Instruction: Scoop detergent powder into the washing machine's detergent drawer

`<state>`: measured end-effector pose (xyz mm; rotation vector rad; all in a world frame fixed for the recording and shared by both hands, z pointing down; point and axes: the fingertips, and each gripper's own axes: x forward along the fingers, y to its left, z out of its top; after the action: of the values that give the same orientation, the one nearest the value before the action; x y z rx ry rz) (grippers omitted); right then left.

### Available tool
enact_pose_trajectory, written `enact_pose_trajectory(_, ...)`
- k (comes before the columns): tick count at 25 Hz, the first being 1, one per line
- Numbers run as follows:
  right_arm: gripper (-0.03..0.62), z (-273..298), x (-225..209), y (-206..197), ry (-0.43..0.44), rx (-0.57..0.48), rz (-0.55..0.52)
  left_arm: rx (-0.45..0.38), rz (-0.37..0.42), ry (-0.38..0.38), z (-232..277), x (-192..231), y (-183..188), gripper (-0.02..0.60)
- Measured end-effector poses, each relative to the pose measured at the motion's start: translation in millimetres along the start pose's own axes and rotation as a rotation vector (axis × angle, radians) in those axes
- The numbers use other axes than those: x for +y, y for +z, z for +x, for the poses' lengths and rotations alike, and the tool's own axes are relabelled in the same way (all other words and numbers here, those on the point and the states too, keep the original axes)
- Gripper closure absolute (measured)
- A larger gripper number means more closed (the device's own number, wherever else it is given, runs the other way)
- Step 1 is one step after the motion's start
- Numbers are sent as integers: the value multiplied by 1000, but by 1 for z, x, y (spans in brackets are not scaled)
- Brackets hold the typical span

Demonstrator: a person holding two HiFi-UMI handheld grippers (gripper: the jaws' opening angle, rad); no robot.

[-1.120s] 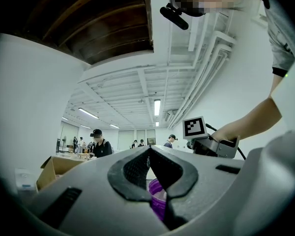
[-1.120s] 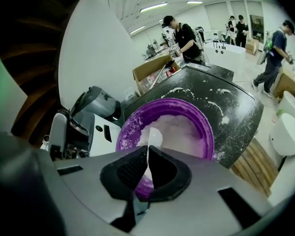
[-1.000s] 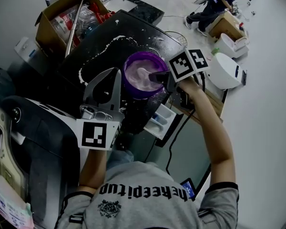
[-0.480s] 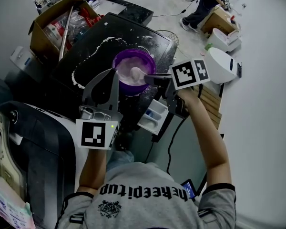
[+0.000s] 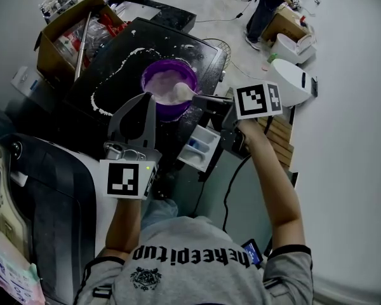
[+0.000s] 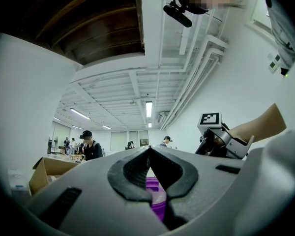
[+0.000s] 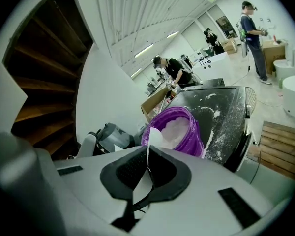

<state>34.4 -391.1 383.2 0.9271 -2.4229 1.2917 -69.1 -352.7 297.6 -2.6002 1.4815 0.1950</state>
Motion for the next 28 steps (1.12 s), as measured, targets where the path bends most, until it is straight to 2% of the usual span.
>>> enact_pose_trajectory(16, 589, -66, 3, -50, 47, -116, 96, -12, -3, -39, -38, -64, 16, 578)
enact_pose_trajectory(19, 588, -78, -8, -61, 26, -137, 117, -16, 0, -37, -44, -73, 19, 578)
enact_pose_trajectory(25, 588, -90, -17, -83, 82, -172, 165, -21, 9, -21, -57, -90, 26, 578)
enact_pose_trajectory(28, 588, -97, -28, -96, 40, -178, 170, -19, 7, -10, -64, -98, 28, 578)
